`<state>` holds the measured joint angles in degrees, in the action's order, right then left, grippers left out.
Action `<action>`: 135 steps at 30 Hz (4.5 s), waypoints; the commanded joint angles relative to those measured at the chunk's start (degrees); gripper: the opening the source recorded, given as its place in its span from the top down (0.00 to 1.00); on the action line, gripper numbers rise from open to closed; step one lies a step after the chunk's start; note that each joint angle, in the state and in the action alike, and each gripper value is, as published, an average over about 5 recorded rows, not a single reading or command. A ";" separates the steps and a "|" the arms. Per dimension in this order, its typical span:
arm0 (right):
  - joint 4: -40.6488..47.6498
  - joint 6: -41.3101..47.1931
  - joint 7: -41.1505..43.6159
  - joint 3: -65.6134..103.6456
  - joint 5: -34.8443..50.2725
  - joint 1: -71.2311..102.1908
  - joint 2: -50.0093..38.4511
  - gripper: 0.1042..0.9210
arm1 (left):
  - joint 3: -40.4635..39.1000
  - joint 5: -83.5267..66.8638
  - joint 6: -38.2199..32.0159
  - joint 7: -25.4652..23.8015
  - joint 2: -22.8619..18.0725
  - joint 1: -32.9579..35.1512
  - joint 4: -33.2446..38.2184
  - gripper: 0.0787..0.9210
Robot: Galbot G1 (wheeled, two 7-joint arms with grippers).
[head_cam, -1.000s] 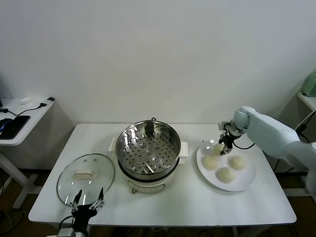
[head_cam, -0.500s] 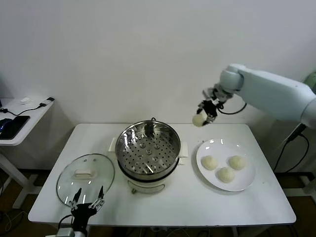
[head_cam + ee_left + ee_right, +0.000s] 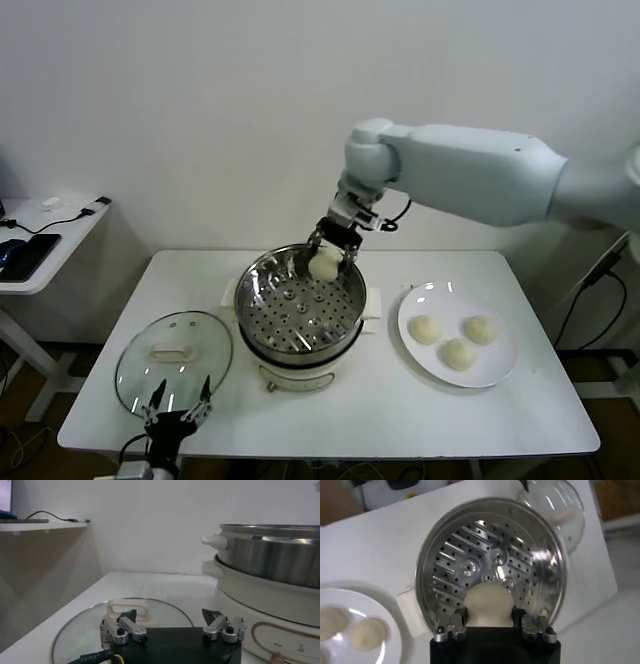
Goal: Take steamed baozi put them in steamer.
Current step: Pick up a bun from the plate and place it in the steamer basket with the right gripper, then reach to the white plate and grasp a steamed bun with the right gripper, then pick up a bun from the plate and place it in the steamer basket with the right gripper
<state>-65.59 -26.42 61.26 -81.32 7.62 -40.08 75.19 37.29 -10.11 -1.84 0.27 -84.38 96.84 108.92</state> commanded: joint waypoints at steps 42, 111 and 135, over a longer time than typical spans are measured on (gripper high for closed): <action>18.70 -15.82 4.06 1.75 3.09 2.27 8.23 0.12 | -0.99 2.22 -0.24 0.92 -0.29 0.33 -0.59 0.12; 7.86 41.21 -11.49 -3.56 22.04 20.80 -21.83 0.43 | -1.10 2.73 -0.87 0.52 0.17 -0.47 -2.63 0.12; -17.66 45.63 -10.60 -18.71 50.44 -23.03 -14.71 0.58 | -2.17 2.70 -0.74 0.51 0.28 -0.84 0.23 0.12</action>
<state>-71.43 16.09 51.91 -95.74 42.51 -44.05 53.92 35.67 -7.33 -2.72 0.81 -84.20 96.47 108.46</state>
